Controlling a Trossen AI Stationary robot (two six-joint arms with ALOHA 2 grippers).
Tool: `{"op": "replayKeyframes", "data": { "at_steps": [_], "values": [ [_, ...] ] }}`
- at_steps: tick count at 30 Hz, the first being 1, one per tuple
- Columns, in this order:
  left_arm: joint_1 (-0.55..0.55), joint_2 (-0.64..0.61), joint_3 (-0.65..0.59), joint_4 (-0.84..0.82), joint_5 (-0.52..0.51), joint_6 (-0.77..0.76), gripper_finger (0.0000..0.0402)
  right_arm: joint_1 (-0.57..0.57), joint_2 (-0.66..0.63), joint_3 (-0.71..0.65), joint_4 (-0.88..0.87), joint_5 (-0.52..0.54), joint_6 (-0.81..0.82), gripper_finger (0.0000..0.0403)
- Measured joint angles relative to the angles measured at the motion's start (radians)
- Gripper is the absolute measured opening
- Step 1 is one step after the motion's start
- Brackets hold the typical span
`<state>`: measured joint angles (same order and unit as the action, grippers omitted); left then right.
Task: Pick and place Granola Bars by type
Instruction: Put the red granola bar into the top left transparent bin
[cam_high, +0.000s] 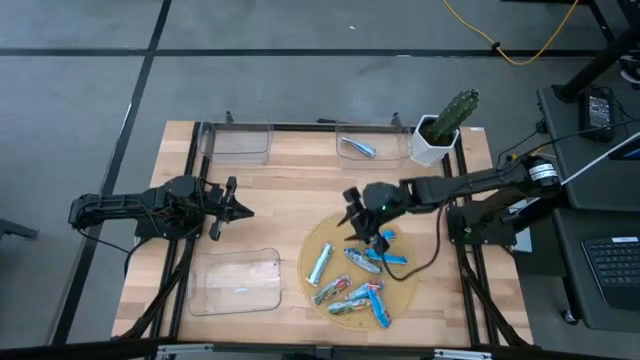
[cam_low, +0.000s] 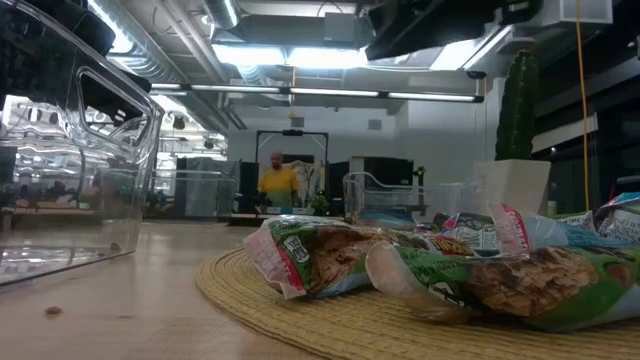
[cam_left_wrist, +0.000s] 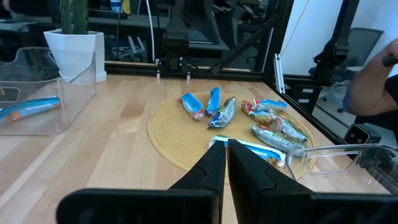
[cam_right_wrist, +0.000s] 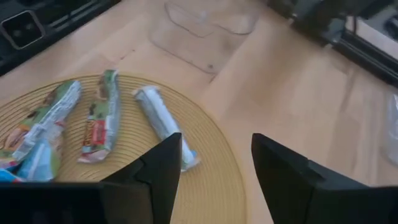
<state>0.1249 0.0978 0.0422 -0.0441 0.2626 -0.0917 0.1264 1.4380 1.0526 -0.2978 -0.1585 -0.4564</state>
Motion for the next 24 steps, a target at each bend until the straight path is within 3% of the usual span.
{"op": "replayKeyframes", "data": {
  "at_steps": [24],
  "values": [
    [0.0, 0.0, 0.0, 0.0, 0.0, 0.0, 0.0011, 0.075, 0.006, -0.078, 0.022, 0.009, 0.002, 0.0197]
  ]
}}
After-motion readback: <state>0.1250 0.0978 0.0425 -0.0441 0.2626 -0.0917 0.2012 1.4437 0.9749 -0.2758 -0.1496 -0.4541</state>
